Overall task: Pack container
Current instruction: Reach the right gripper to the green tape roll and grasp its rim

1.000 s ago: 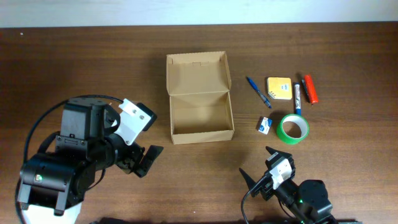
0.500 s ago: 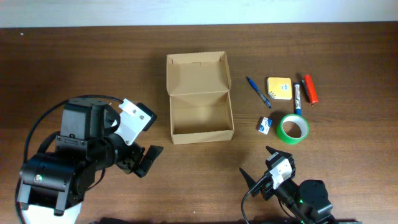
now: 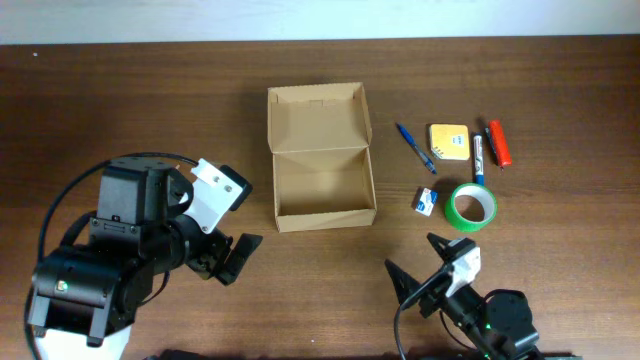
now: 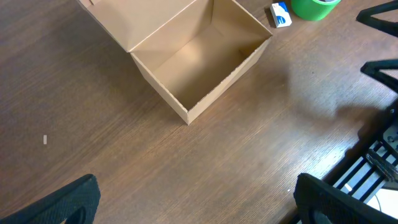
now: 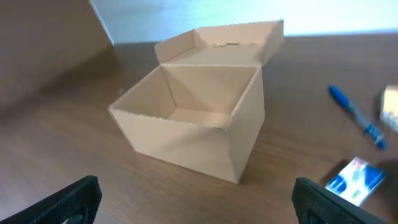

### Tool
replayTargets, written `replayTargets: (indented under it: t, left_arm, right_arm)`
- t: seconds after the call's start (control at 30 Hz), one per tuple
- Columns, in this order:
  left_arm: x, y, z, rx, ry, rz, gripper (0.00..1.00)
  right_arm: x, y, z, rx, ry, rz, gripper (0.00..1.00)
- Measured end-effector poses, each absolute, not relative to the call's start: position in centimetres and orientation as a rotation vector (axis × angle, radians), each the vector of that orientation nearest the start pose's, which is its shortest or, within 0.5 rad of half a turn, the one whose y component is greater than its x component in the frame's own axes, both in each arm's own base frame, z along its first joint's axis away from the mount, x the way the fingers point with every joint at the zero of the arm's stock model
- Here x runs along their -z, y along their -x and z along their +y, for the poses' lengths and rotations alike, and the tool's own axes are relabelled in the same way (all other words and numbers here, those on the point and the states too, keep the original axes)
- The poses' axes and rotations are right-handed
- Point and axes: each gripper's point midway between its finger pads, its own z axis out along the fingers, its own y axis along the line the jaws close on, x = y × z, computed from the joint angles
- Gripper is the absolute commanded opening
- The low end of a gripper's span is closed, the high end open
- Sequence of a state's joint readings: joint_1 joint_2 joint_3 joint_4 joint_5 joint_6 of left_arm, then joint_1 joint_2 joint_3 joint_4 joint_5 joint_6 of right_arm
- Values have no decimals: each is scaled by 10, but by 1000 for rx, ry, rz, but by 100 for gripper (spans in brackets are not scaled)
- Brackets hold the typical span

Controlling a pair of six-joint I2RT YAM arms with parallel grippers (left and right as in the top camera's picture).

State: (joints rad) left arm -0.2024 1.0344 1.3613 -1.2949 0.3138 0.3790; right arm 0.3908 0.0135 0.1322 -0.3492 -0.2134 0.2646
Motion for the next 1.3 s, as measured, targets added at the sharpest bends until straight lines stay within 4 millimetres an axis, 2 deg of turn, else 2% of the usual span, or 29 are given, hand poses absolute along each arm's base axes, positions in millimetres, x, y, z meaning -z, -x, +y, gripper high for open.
replayTargets:
  t: [0.2,0.43,0.63,0.97,1.17,1.3]
  left_arm:
    - [-280,-217,-99,325,-833,2357,100]
    - [-280,-217,-99,325,-833,2357,100]
    - [-280,-217,-99,324,-833,2358,100]
    - [-280,-217,-98,321,-832,2359,100]
    - [-280,-217,-98,321,-832,2359,100]
    - [-280,-217,-98,321,-832,2359,100]
  right_arm:
    - [-155,-210,101,-634,51,1824,99]
    - [-142,-218,78,-532,-109,1865,99]
    - [-125,-226,64,-406,-172,1979,99]
    - [-144,-253,54,-183,-165,2104,99]
    - [-158,-272,52,-66,-100,2134,99]
    - [-162,-284,39,-18,-138,2150,99]
